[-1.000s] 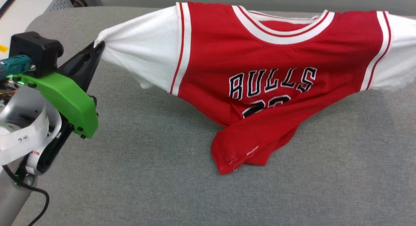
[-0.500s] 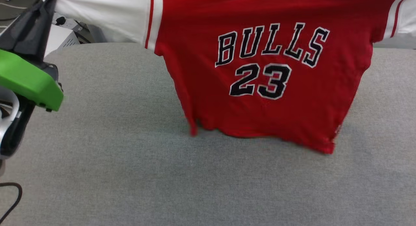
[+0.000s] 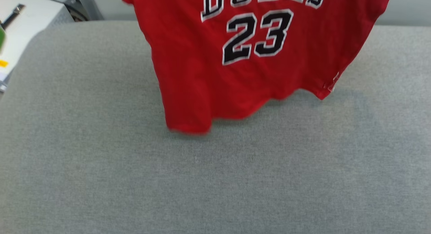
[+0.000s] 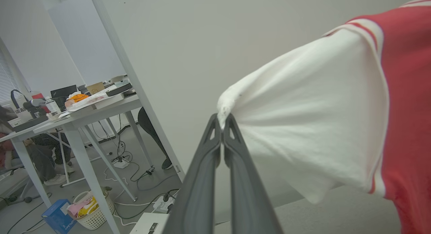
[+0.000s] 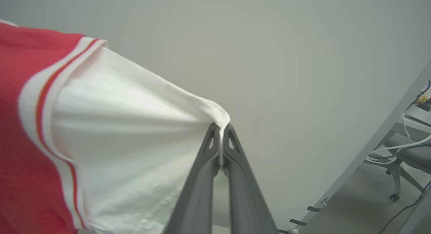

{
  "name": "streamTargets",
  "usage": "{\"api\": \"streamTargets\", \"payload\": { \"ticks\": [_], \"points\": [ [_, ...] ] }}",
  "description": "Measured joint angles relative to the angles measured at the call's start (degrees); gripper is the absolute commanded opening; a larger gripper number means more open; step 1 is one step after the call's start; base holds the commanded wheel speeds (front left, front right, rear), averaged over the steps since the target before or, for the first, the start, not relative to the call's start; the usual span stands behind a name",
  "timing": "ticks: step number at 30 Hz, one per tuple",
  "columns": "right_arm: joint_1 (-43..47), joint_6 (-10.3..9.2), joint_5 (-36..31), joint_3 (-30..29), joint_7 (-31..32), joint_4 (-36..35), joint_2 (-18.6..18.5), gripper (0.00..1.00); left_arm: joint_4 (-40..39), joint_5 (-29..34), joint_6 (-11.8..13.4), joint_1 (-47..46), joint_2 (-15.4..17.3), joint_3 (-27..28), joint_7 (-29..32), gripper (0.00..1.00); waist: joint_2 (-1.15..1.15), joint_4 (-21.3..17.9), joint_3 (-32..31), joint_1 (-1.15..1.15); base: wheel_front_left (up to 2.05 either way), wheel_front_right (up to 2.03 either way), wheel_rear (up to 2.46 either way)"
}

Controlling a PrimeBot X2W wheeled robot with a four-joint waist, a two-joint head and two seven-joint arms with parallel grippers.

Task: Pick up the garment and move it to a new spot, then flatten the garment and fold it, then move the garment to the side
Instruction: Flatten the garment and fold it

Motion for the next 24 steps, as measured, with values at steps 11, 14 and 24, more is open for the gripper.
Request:
{"api": "streamTargets", "payload": {
  "ticks": [11, 14, 24],
  "points": [
    [-20.8, 0.07, -5.8, 1.6, -10.1, 12.6, 3.5, 0.00, 18.5, 5.0, -6.9, -25.0, -3.9, -3.2, -2.2, 0.00, 0.00, -0.5, 12.0, 0.01, 0.00, 0.00, 0.00],
    [-26.6, 0.05, -8.5, 1.4, -12.5, 16.7, 6.2, 0.00, 24.7, 7.2, -7.8, -31.5, -6.4, -4.8, -4.0, 0.00, 0.00, -0.7, 15.6, 0.01, 0.00, 0.00, 0.00],
    [-40.7, 0.05, -19.7, -4.6, -23.1, 29.4, 12.7, 0.00, 41.1, 11.7, -9.5, -48.0, -13.4, -7.8, -12.1, 0.00, 0.00, -1.2, 26.0, 0.02, 0.00, 0.00, 0.00]
  ]
}}
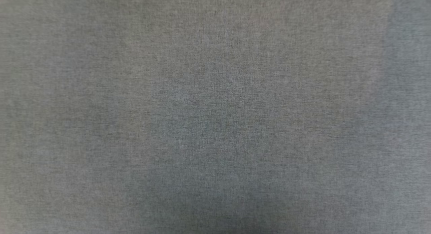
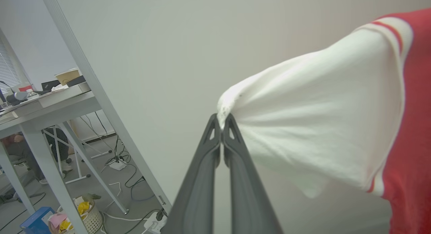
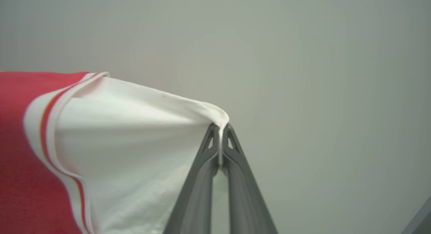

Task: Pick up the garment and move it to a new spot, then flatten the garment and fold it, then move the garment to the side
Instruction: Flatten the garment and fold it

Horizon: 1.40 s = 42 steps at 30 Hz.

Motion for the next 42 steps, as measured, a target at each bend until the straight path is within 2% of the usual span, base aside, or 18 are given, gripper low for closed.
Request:
{"api": "streamTargets", "payload": {
  "ticks": [4, 8, 10, 17, 22, 27, 33, 42],
  "points": [
    [-1.8, 0.00, -2.5, -2.5, -3.0, 4.5, 1.7, 0.00, 5.1, 0.6, -0.2, -2.6, -2.1, -0.2, -5.1, 0.00, 0.00, 0.1, 2.6, 0.00, 0.00, 0.00, 0.00],
    [-0.9, -0.01, -3.4, -2.6, -5.2, 8.0, 2.8, 0.00, 7.4, 0.6, -0.2, -0.5, -5.8, -2.0, -8.2, 0.00, 0.00, 0.9, 3.4, 0.01, 0.00, 0.00, 0.00],
    [0.6, -0.01, -3.4, -2.6, -6.3, 9.1, 3.0, 0.00, 8.2, 0.6, -0.3, 1.3, -6.6, -2.8, -9.5, 0.00, 0.00, 1.2, 3.1, 0.00, 0.00, 0.00, 0.00],
    [10.0, -0.05, -1.4, -1.2, -9.1, 11.4, 3.7, 0.00, 10.0, -0.4, -0.8, 10.7, -8.3, -5.1, -13.4, 0.00, 0.00, 1.1, 0.5, -0.01, 0.00, 0.00, 0.00],
    [18.7, -0.05, 2.1, 0.1, -10.1, 12.9, 3.8, 0.00, 10.0, -3.9, -1.3, 21.2, -8.8, -5.4, -15.1, 0.00, 0.00, 1.1, -2.7, -0.01, 0.00, 0.00, 0.00],
    [27.8, -0.05, 6.6, 2.4, -10.1, 14.0, 2.9, 0.00, 9.5, -6.9, -1.7, 31.4, -8.6, -6.2, -15.7, 0.00, 0.00, 1.1, -6.8, -0.02, 0.00, 0.00, 0.00],
    [39.0, -0.05, 12.5, 8.2, -6.8, 12.6, 0.0, 0.00, 6.9, -11.1, -1.8, 44.2, -8.6, -7.2, -14.4, 0.00, 0.00, 1.1, -12.7, -0.02, 0.00, 0.00, 0.00],
    [54.8, -0.04, 24.1, 14.7, -0.9, 4.1, -5.1, 0.00, 0.9, -14.5, 1.0, 62.1, -7.1, -8.7, -11.0, 0.00, 0.00, 1.1, -20.8, -0.03, 0.00, 0.00, 0.00]
  ]
}}
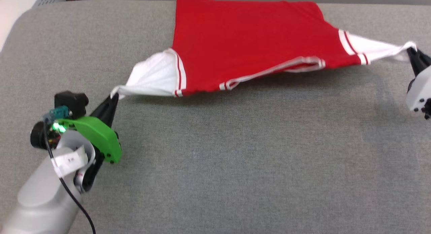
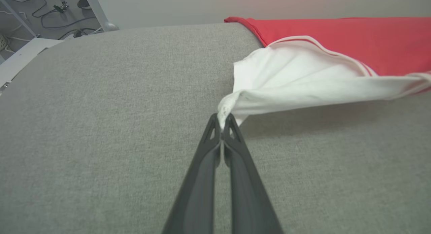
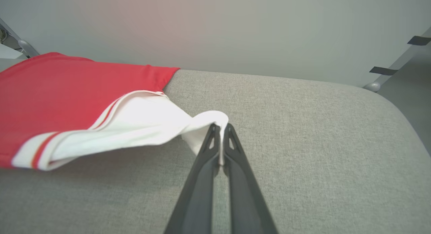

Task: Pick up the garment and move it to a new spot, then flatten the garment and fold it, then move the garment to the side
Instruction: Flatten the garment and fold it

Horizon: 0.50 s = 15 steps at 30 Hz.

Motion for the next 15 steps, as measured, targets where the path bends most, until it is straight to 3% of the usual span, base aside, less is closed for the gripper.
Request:
{"api": "streamTargets", "payload": {
  "ticks": [7, 15],
  "points": [
    [12.8, 0.04, 5.9, 5.2, 4.7, -6.8, -5.1, 0.00, -4.4, -2.0, 1.9, 10.5, 1.3, -1.1, 1.6, 0.00, 0.00, -0.1, -5.1, 0.00, 0.00, 0.00, 0.00],
    [23.5, 0.04, 11.0, 6.7, 9.2, -13.0, -8.6, 0.00, -9.7, -3.5, 4.1, 18.4, 4.4, -1.7, 3.3, 0.00, 0.00, 0.0, -11.1, 0.00, 0.00, 0.00, 0.00]
  ]
}}
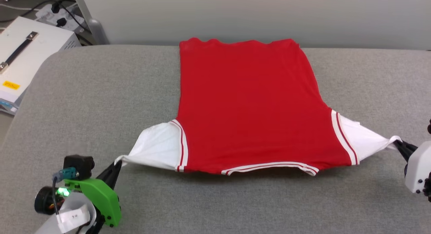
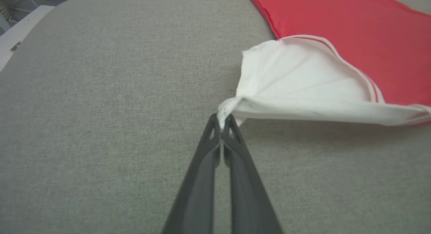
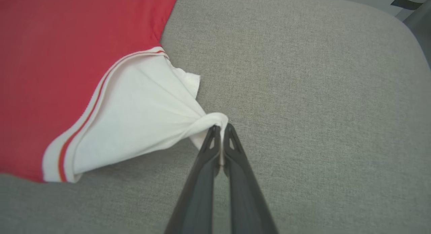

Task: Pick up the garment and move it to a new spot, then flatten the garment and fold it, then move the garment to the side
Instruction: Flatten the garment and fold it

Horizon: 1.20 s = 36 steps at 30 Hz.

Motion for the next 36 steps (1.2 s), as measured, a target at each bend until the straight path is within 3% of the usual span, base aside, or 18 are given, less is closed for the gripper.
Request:
{"api": "streamTargets", "payload": {
  "ticks": [12, 14, 21, 23, 30, 36],
  "points": [
    [13.1, 0.00, 2.8, -3.8, 5.1, -9.0, -2.5, 0.00, -12.9, -2.4, 5.5, 13.9, 4.4, 0.0, 0.6, 0.00, 0.00, -1.1, -3.4, 0.00, 0.00, 0.00, 0.00],
    [17.8, -0.01, 3.7, -6.6, 7.4, -12.0, -2.5, 0.00, -15.0, -2.6, 6.6, 17.4, 4.5, -0.6, 0.1, 0.00, 0.00, -1.2, -3.3, 0.00, 0.00, 0.00, 0.00],
    [21.4, -0.01, 3.7, -11.2, 11.9, -16.4, -0.9, 0.00, -16.0, -2.6, 7.1, 17.9, 4.8, -0.1, -1.1, 0.00, 0.00, -1.2, -2.4, 0.00, 0.00, 0.00, 0.00],
    [21.8, -0.01, 3.3, -12.9, 13.4, -17.0, -0.1, 1.00, -16.5, -2.3, 6.6, 17.7, 4.8, -0.4, -1.1, 0.00, 0.00, -1.2, -1.9, 0.00, 0.00, 0.00, 0.00],
    [20.3, -0.07, 3.2, -18.3, 22.3, -24.9, 0.2, 1.00, -21.5, 1.0, 5.8, 14.4, 6.8, -1.5, -0.3, 0.00, 0.00, -1.2, 1.3, 0.00, 0.00, 0.00, 0.00],
    [10.1, -0.07, 1.8, -22.3, 32.0, -32.3, 0.2, 1.00, -30.5, 2.0, 7.2, 11.9, 8.9, -1.1, 3.4, 0.00, 0.00, -0.4, 5.9, 0.01, 0.00, 0.00, 0.00]
  ]
}}
